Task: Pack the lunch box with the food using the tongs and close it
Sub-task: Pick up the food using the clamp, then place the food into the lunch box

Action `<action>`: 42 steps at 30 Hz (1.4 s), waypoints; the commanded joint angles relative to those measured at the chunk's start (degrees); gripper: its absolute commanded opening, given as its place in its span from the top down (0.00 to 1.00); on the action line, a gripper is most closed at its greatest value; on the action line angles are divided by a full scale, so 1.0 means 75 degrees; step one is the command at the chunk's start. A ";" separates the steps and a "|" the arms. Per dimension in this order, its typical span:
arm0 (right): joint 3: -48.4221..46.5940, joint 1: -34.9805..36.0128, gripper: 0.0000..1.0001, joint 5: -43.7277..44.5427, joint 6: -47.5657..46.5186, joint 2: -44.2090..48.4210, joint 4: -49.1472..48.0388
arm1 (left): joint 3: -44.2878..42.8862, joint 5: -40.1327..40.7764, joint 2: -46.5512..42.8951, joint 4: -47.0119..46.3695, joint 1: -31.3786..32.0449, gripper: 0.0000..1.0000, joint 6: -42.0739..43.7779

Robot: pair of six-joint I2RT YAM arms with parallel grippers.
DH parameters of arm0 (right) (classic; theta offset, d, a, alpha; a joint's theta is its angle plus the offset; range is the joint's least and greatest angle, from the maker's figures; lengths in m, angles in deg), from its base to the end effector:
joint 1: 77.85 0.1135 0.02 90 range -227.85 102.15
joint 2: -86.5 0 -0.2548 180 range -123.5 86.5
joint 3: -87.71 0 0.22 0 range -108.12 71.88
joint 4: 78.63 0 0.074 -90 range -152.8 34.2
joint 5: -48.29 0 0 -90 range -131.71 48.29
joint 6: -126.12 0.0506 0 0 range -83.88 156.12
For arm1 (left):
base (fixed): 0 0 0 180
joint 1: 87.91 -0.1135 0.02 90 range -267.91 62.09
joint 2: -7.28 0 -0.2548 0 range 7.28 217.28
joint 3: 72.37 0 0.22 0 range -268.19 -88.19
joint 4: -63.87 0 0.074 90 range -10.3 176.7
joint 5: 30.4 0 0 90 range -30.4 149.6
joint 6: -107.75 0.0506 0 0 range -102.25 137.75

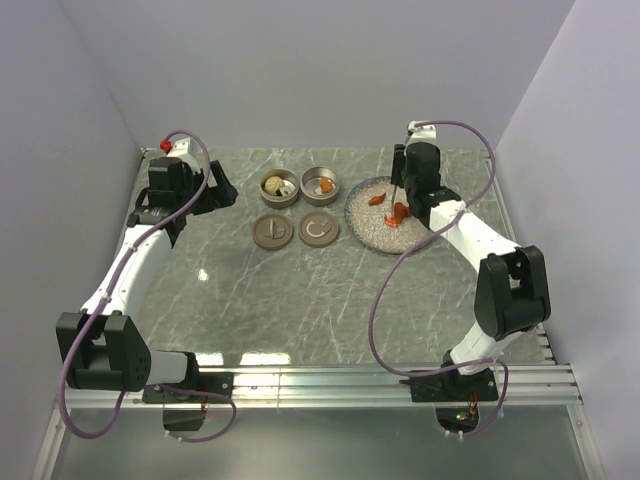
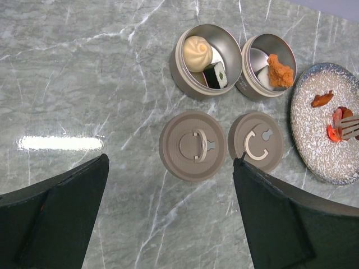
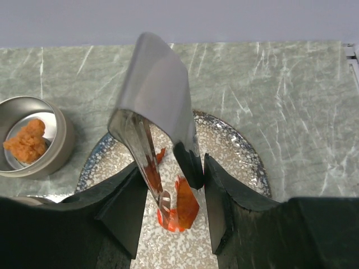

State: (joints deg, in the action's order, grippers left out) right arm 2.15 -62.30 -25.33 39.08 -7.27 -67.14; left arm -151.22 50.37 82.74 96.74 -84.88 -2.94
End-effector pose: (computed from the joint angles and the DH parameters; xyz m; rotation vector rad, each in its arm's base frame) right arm 0.3602 0.0854 0.2950 -0.0169 1.9004 -0.0545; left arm 0.2827 -0.0231 0.3122 -0.2250 2.0933 -0.4183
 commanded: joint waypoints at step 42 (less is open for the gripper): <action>-0.3826 0.1464 0.80 -0.1422 0.0061 -0.0972 0.0344 | -0.0187 -0.0140 -0.0065 -0.0280 -0.0029 0.01 0.0040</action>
State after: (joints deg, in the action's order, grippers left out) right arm -22.14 -53.47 -33.15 36.99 -12.19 -62.77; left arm -151.22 49.78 82.92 96.67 -84.88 -2.94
